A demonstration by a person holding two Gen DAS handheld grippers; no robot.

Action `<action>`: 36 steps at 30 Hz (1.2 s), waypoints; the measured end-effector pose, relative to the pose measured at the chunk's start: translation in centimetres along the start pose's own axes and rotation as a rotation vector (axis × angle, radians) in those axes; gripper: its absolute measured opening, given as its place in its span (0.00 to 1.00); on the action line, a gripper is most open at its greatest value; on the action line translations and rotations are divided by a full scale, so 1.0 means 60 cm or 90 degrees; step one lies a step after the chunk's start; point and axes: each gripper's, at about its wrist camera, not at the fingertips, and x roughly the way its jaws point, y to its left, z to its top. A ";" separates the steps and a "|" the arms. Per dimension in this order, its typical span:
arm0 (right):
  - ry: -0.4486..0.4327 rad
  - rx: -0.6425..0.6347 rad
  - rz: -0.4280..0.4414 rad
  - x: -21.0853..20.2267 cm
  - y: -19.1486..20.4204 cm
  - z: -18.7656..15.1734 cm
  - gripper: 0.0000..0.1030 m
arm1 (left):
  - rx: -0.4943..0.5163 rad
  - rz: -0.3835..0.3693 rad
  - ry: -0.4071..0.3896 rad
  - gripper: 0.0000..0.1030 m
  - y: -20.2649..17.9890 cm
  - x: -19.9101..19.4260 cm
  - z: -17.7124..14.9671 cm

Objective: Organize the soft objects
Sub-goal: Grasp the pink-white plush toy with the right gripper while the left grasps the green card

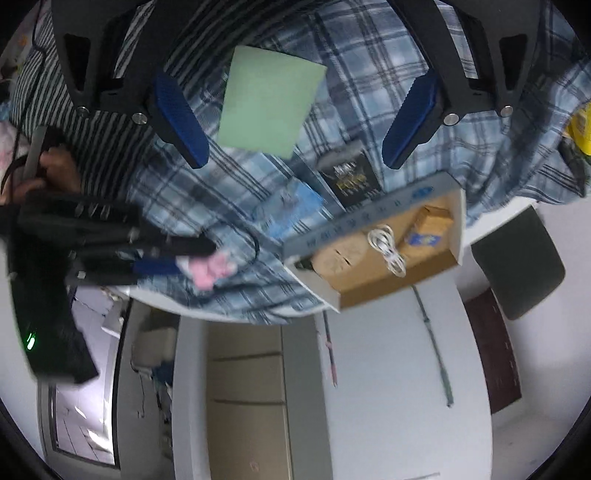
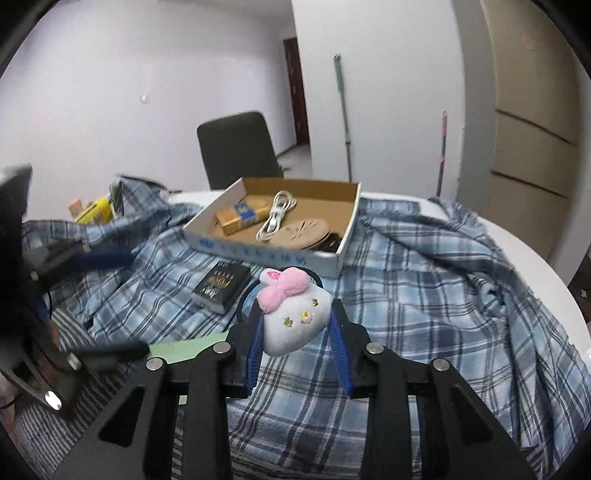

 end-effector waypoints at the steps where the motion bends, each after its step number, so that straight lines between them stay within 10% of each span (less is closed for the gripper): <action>1: -0.008 0.004 0.003 -0.002 -0.002 0.000 0.31 | 0.003 -0.005 0.007 0.90 -0.004 0.006 -0.004; 36: -0.006 -0.044 0.012 0.012 0.021 -0.018 0.34 | 0.020 -0.120 0.181 0.72 -0.020 0.119 -0.049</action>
